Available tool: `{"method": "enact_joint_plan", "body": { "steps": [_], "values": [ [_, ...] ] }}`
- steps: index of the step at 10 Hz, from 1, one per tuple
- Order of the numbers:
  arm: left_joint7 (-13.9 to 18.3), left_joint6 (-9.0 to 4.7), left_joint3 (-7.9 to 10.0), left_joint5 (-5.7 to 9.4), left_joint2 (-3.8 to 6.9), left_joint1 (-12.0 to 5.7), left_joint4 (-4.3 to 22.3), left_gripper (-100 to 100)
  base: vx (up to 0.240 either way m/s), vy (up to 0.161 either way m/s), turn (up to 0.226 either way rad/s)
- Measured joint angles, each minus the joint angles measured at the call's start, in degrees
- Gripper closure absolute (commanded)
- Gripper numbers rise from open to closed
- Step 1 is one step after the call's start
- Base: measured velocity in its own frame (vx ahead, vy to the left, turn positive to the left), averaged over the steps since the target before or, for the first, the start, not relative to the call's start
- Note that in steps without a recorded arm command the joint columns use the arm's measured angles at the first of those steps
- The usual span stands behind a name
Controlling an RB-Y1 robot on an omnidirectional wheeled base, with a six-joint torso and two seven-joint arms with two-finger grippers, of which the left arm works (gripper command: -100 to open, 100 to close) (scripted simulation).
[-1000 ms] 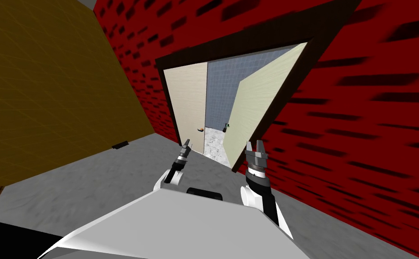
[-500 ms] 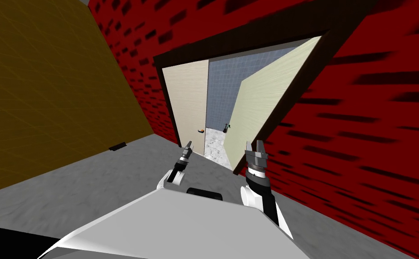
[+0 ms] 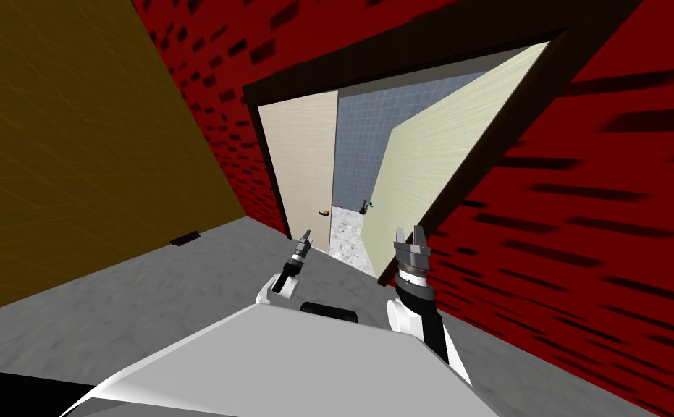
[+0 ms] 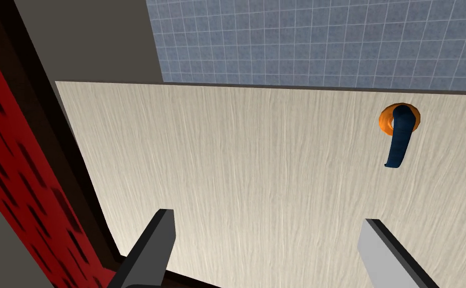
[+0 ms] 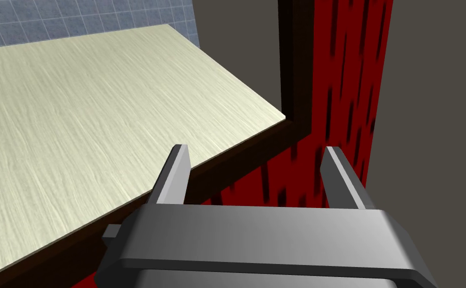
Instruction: Push the door open
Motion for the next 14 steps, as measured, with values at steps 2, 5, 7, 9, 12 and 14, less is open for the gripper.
{"method": "enact_joint_plan", "body": {
  "steps": [2,5,7,9,12,14],
  "values": [
    [0.4,-0.58,-0.37,-0.06,0.17,-0.88,2.6,-100,0.087,0.044,-0.005],
    [0.8,-1.58,-0.55,-0.04,0.23,-2.65,6.5,-100,0.069,0.040,-0.006],
    [1.2,-2.25,-0.86,-0.06,0.47,-3.66,9.4,-100,0.099,0.065,-0.006],
    [1.6,-2.47,-1.17,-0.07,0.71,-4.69,11.6,-100,0.090,0.051,-0.006],
    [1.9,-3.67,-1.64,-0.18,0.56,-6.33,16.2,-100,0.103,0.042,-0.007],
    [2.2,-4.41,-1.90,-0.22,0.51,-7.48,19.1,-100,0.107,0.047,-0.005]
  ]
}}
